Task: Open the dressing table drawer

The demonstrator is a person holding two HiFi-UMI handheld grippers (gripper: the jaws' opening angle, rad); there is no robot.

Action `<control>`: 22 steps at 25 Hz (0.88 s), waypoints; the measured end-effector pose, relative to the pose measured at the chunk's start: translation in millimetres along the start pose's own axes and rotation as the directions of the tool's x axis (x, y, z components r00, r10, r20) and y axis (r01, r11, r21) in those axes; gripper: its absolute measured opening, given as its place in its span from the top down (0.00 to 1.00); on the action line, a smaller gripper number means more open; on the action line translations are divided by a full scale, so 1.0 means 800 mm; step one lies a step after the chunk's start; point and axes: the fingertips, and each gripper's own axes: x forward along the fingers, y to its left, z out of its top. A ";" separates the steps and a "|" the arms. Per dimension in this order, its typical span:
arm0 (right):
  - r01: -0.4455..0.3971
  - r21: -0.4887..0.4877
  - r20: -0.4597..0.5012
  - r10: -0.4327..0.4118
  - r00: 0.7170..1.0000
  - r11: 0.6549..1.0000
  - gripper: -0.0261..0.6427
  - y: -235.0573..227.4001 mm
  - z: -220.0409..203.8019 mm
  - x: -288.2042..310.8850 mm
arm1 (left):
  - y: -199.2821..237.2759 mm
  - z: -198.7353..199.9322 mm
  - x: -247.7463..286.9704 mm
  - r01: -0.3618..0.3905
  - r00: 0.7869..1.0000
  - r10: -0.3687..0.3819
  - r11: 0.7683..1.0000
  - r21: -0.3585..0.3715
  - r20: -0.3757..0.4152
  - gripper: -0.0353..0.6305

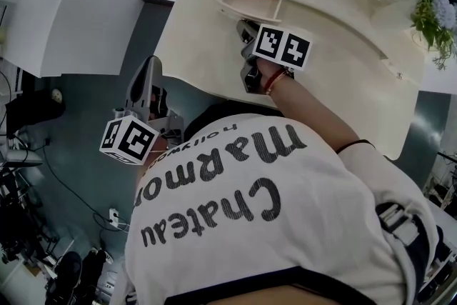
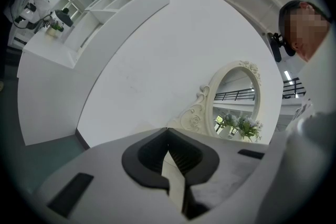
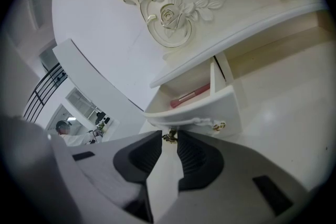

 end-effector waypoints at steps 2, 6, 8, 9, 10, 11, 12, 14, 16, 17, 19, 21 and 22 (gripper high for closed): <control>-0.002 0.001 0.003 0.002 1.000 1.000 0.81 0.001 0.000 -0.001 | 0.001 0.002 0.000 0.000 1.000 0.000 1.000 0.000 0.002 0.91; -0.008 0.004 0.007 0.008 1.000 1.000 0.81 0.002 0.002 -0.001 | 0.002 0.001 0.001 -0.003 1.000 0.003 1.000 -0.006 0.002 0.91; -0.010 0.010 0.009 0.010 1.000 1.000 0.81 0.002 0.002 -0.002 | 0.001 -0.002 0.002 -0.002 1.000 0.002 1.000 -0.009 -0.001 0.91; -0.010 0.010 0.010 0.010 1.000 1.000 0.81 0.002 0.003 -0.002 | 0.001 -0.002 0.002 -0.001 1.000 0.001 1.000 -0.010 -0.003 0.91; -0.011 0.010 0.011 0.011 1.000 1.000 0.81 0.002 0.003 -0.002 | 0.000 -0.003 0.002 0.000 1.000 0.000 1.000 -0.010 -0.003 0.91; -0.012 0.010 0.011 0.012 1.000 1.000 0.81 0.002 0.003 -0.002 | -0.001 -0.003 0.003 0.001 1.000 -0.001 1.000 -0.010 -0.003 0.91; -0.013 0.011 0.011 0.013 1.000 1.000 0.81 0.002 0.003 -0.002 | -0.001 -0.004 0.003 0.001 1.000 -0.001 1.000 -0.010 -0.003 0.91; -0.014 0.013 0.010 0.014 1.000 1.000 0.81 0.002 0.003 -0.003 | -0.003 -0.003 0.003 0.004 1.000 -0.004 1.000 -0.010 -0.001 0.91; -0.012 0.013 0.009 0.012 1.000 1.000 0.81 0.002 0.004 -0.003 | -0.004 -0.003 0.004 0.006 1.000 -0.006 1.000 -0.009 0.001 0.91; -0.012 0.013 0.007 0.012 1.000 1.000 0.81 0.001 0.004 -0.002 | -0.004 -0.002 0.004 0.005 1.000 -0.005 1.000 -0.009 0.003 0.91; -0.012 0.012 0.003 0.012 1.000 1.000 0.81 0.001 0.003 -0.002 | -0.004 -0.001 0.003 0.003 1.000 -0.003 1.000 -0.006 0.010 0.91; -0.013 0.010 -0.001 0.013 1.000 1.000 0.81 0.001 0.004 -0.002 | -0.004 0.001 0.002 0.001 1.000 -0.001 1.000 -0.003 0.017 0.91; -0.013 0.010 -0.003 0.013 1.000 1.000 0.81 0.001 0.004 -0.002 | -0.004 0.002 0.001 0.000 1.000 0.000 1.000 -0.003 0.019 0.91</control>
